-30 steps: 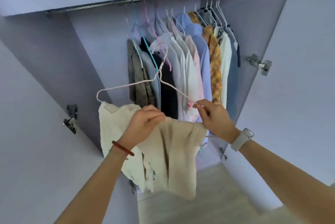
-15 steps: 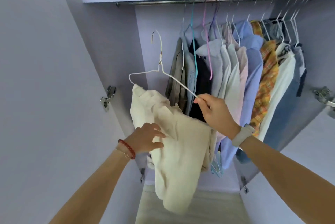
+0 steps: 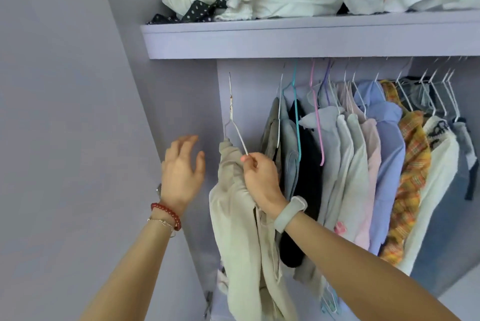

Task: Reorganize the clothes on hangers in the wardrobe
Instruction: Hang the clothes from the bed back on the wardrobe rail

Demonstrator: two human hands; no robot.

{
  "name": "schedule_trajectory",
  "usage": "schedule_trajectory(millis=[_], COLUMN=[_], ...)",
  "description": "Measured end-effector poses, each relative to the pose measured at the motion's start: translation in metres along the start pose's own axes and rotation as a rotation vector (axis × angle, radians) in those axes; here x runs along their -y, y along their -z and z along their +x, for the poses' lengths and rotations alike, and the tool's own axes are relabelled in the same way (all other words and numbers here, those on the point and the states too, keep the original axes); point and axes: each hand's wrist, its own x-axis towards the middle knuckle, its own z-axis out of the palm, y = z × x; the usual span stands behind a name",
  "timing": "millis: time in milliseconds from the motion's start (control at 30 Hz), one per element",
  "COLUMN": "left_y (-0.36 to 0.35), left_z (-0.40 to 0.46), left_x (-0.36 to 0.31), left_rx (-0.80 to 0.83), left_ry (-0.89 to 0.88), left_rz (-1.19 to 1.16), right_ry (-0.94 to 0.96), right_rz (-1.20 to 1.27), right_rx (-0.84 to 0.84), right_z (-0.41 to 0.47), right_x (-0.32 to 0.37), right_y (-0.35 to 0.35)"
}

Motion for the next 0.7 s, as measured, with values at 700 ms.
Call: schedule_trajectory(millis=[700], left_y=[-0.026], left_z=[0.170], left_x=[-0.004], left_rx=[-0.347], left_ry=[-0.406], left_rz=[0.277], right_ry=[-0.065], right_rz=[-0.091], right_rx=[-0.520], right_z=[0.173], right_x=[-0.027], right_y=[-0.056])
